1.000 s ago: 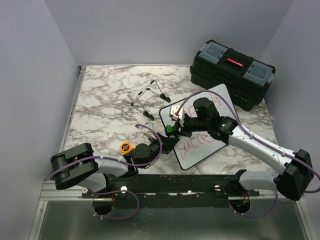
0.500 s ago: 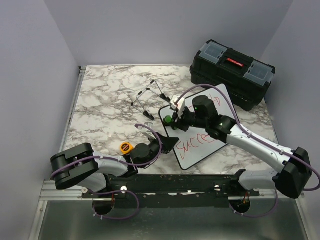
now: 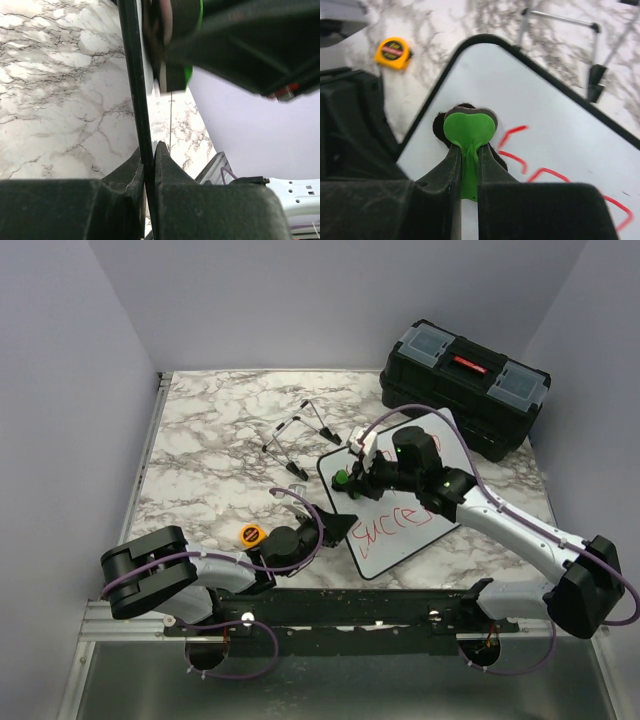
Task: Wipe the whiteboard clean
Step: Erase the whiteboard at the center of the board.
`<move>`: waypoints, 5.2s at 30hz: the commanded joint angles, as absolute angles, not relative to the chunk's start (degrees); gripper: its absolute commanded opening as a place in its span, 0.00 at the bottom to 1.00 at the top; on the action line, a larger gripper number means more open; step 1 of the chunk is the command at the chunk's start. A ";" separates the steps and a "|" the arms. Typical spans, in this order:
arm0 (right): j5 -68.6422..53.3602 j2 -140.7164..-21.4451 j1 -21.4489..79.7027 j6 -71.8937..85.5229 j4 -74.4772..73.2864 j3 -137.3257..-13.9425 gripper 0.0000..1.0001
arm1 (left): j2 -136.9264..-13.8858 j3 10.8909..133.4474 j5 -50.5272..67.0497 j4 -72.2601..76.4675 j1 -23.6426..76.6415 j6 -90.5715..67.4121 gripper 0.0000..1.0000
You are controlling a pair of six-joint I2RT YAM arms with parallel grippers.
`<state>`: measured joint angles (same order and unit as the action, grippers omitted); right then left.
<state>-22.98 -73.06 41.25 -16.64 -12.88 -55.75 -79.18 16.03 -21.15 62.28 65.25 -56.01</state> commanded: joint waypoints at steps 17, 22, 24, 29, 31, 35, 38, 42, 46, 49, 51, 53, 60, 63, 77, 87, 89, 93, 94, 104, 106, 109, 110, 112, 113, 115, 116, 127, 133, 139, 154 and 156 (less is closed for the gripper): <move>-23.76 -71.85 34.73 -9.19 -7.37 -55.09 0.01 | -77.86 19.67 -13.13 63.29 66.97 -47.69 0.00; -18.71 -70.78 33.44 -12.10 -8.19 -53.24 0.01 | -77.87 19.86 -12.88 62.77 66.97 -47.22 0.00; -29.38 -70.33 33.49 -20.64 -14.65 -52.92 0.01 | -77.77 19.94 -12.73 62.58 66.86 -46.93 0.00; -51.52 -70.03 33.44 -31.82 -25.12 -52.85 0.01 | -77.25 20.49 -12.31 60.76 66.33 -45.57 0.00; -50.23 -70.31 33.46 -28.12 -21.88 -53.30 0.01 | -76.99 20.97 -12.19 59.46 66.31 -44.58 0.00; -38.75 -70.75 33.04 -20.20 -16.73 -56.44 0.01 | -76.21 21.09 -12.95 57.05 66.21 -42.97 0.00; -37.40 -70.17 30.70 -17.78 -16.26 -57.74 0.01 | -75.49 20.94 -13.52 55.21 65.94 -41.65 0.00; -40.24 -68.47 27.74 -18.25 -17.73 -57.91 0.01 | -74.93 21.52 -13.84 52.43 65.34 -38.27 0.00; -37.32 -67.67 26.83 -18.22 -18.45 -58.32 0.01 | -74.85 22.65 -14.05 49.40 64.24 -34.07 0.00; -28.18 -67.42 26.03 -14.76 -15.31 -57.37 0.01 | -75.01 22.76 -14.31 49.29 63.36 -32.32 0.00; -28.31 -67.31 25.99 -14.77 -14.56 -56.42 0.01 | -75.17 22.67 -13.92 49.90 62.77 -32.17 0.00; -35.09 -67.18 26.02 -17.64 -16.35 -55.74 0.01 | -75.49 22.73 -13.27 50.90 62.41 -32.34 0.00; -41.85 -67.13 26.10 -20.22 -20.25 -58.86 0.01 | -77.05 22.64 -10.49 54.55 61.23 -34.24 0.00; -35.60 -68.18 26.15 -17.50 -19.45 -62.99 0.01 | -77.66 21.05 -8.30 58.87 59.95 -36.52 0.00; -32.51 -69.78 26.19 -18.63 -21.73 -62.65 0.01 | -76.96 22.00 -3.95 58.19 57.92 -40.76 0.00; -38.44 -67.85 35.25 -28.64 -28.24 -58.75 0.01 | -75.14 25.86 -3.80 51.18 58.27 -38.32 0.00; -36.35 -68.30 35.26 -26.30 -26.68 -59.51 0.01 | -75.39 26.21 -3.58 50.98 58.36 -38.47 0.00; -17.02 -68.48 35.08 -16.63 -16.69 -61.00 0.01 | -75.45 26.21 -3.51 50.80 58.45 -38.43 0.00; -12.50 -68.72 34.74 -14.71 -14.67 -61.52 0.01 | -75.33 26.19 -3.43 50.67 58.45 -38.32 0.00; -17.62 -68.43 33.39 -18.31 -17.66 -62.14 0.01 | -72.62 27.40 -2.76 45.52 58.70 -37.81 0.00; -27.16 -67.82 33.39 -21.43 -22.29 -63.23 0.01 | -72.34 28.20 -2.97 43.87 58.88 -37.68 0.00; -28.02 -67.09 33.18 -21.00 -25.40 -66.34 0.01 | -71.97 29.57 -3.24 41.02 59.05 -37.58 0.00; -26.42 -66.93 32.64 -20.58 -25.72 -67.47 0.01 | -71.83 30.13 -3.53 39.61 59.13 -37.38 0.00; -23.19 -66.56 31.55 -19.92 -26.18 -69.40 0.01 | -71.72 31.57 -4.22 36.84 59.45 -37.14 0.00; -21.16 -66.33 31.47 -19.69 -26.19 -69.97 0.01 | -71.72 32.22 -4.50 35.52 59.58 -37.03 0.00; -16.62 -66.26 31.00 -18.16 -24.89 -69.95 0.01 | -71.81 33.12 -4.92 34.31 59.76 -36.98 0.00; -14.11 -66.27 30.73 -17.18 -23.71 -69.19 0.01 | -71.89 33.24 -5.01 34.19 59.77 -37.12 0.00; -41.64 -65.69 30.40 -25.88 -29.78 -62.09 0.01 | -71.04 34.64 -6.06 31.45 59.85 -39.55 0.00; -18.67 -64.61 27.70 -14.98 -18.68 -60.59 0.01 | -71.00 34.54 -6.20 31.26 59.85 -39.81 0.00; -13.54 -66.51 25.49 -12.07 -15.29 -61.28 0.01 | -70.76 33.26 -5.98 32.26 59.90 -39.53 0.00; -16.44 -65.26 24.39 -9.64 -14.49 -59.36 0.01 | -72.16 35.79 -5.40 31.60 60.47 -39.89 0.00; -12.40 -65.37 23.24 -8.44 -12.55 -59.24 0.01 | -71.99 35.30 -5.75 31.64 60.46 -39.99 0.00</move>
